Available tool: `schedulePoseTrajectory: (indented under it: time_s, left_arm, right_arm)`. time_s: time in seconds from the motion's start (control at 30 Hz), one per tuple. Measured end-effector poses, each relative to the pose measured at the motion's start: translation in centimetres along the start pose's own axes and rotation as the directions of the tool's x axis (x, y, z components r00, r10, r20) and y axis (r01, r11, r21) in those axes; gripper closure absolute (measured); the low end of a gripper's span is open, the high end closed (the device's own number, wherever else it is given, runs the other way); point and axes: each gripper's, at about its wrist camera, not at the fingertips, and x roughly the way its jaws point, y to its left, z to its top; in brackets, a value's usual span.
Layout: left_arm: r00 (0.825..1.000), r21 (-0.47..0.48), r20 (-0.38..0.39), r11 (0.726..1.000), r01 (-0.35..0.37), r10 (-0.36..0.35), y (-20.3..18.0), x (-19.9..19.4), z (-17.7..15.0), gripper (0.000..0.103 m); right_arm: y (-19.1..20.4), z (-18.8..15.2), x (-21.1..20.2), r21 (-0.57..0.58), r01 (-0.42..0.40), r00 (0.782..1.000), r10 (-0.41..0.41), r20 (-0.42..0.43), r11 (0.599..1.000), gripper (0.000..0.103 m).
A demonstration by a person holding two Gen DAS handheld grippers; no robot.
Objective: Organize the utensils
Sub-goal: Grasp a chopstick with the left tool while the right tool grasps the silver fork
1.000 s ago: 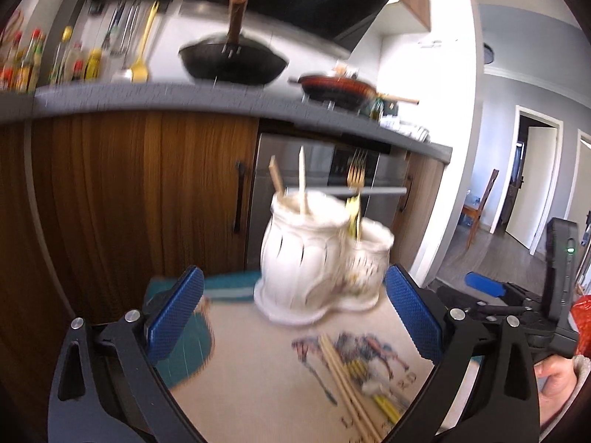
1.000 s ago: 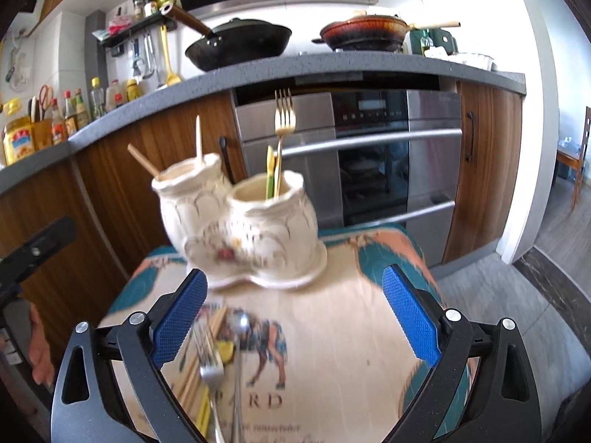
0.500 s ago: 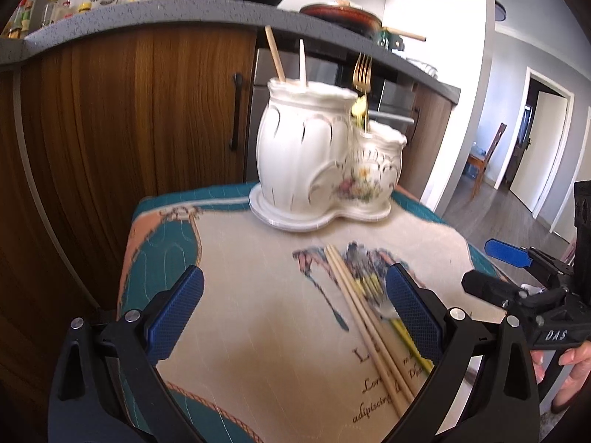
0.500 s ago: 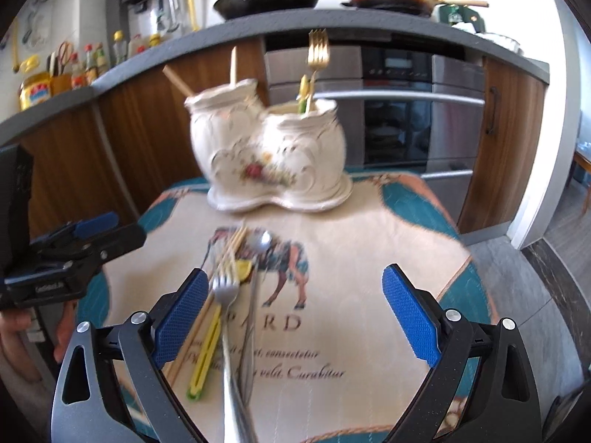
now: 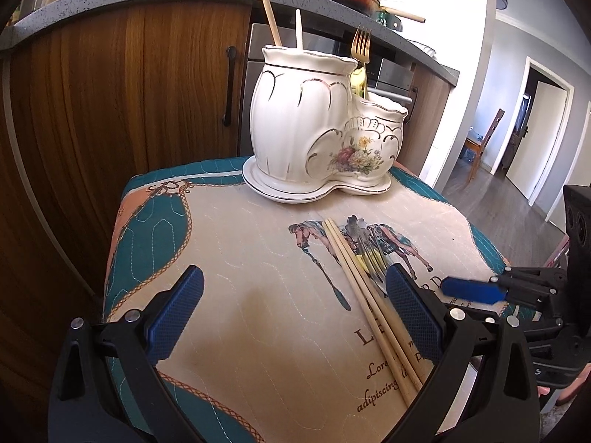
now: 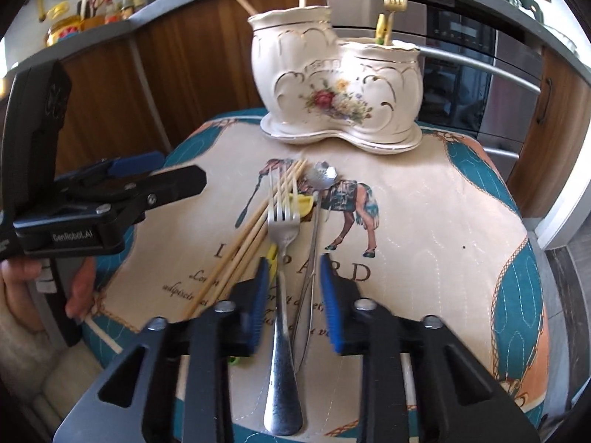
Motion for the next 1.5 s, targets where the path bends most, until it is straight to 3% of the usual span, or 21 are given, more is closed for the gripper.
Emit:
schedulePoseTrajectory:
  time_s: [0.53, 0.63, 0.73, 0.8, 0.97, 1.07, 1.13, 1.27, 1.37, 1.5]
  left_arm:
    - [1.0, 0.03, -0.014, 1.0, 0.001, -0.001, -0.6, 0.2, 0.0, 0.006]
    - [1.0, 0.03, -0.018, 1.0, 0.005, -0.004, -0.6, 0.3, 0.0, 0.006]
    - [1.0, 0.029, -0.017, 1.0, 0.008, -0.007, -0.6, 0.3, -0.1, 0.006]
    - [1.0, 0.026, -0.021, 1.0, 0.01, -0.009, -0.5, 0.3, 0.0, 0.006]
    - [1.0, 0.029, -0.029, 1.0, 0.005, -0.004, -0.6, 0.4, -0.1, 0.006]
    - [0.997, 0.071, -0.073, 0.997, -0.036, 0.041, -1.5, 0.8, -0.3, 0.006]
    - [0.988, 0.125, -0.132, 0.99, -0.06, 0.076, -2.3, 1.4, -0.5, 0.013]
    - [0.972, 0.141, -0.231, 0.99, -0.009, 0.042, -3.5, 1.9, -1.0, 0.036]
    - [0.963, 0.161, -0.266, 0.987, 0.0, 0.044, -4.3, 2.0, -1.3, 0.049]
    - [0.961, 0.176, -0.272, 0.984, -0.003, 0.051, -4.8, 2.0, -1.4, 0.056]
  right_arm:
    - [1.3, 0.2, 0.4, -0.069, 0.0, 0.999, -0.003, -0.048, 0.998, 0.085]
    - [0.5, 0.4, 0.7, -0.02, -0.044, 0.997, 0.042, -0.059, 0.999, 0.086]
    - [-0.6, 0.4, 1.0, 0.057, -0.122, 0.99, 0.126, -0.068, 0.991, 0.097]
    - [-1.0, 0.5, 1.0, 0.093, -0.152, 0.985, 0.159, -0.068, 0.984, 0.097]
    - [-1.2, 0.7, 0.0, 0.099, -0.123, 0.992, 0.126, -0.019, 0.987, 0.097]
    - [-1.8, 0.9, -1.0, 0.089, -0.053, 0.999, 0.051, 0.018, 0.995, 0.097]
    - [-2.1, 1.0, -1.4, 0.072, 0.024, 0.999, -0.026, 0.033, 0.997, 0.097]
    - [-3.1, 0.9, -1.2, 0.078, 0.044, 0.999, -0.046, 0.029, 0.996, 0.097]
    - [-3.4, 0.9, -0.8, 0.075, 0.05, 0.998, -0.052, 0.024, 0.996, 0.097]
    - [-3.7, 0.9, -0.5, 0.074, 0.065, 0.998, -0.067, 0.018, 0.995, 0.097]
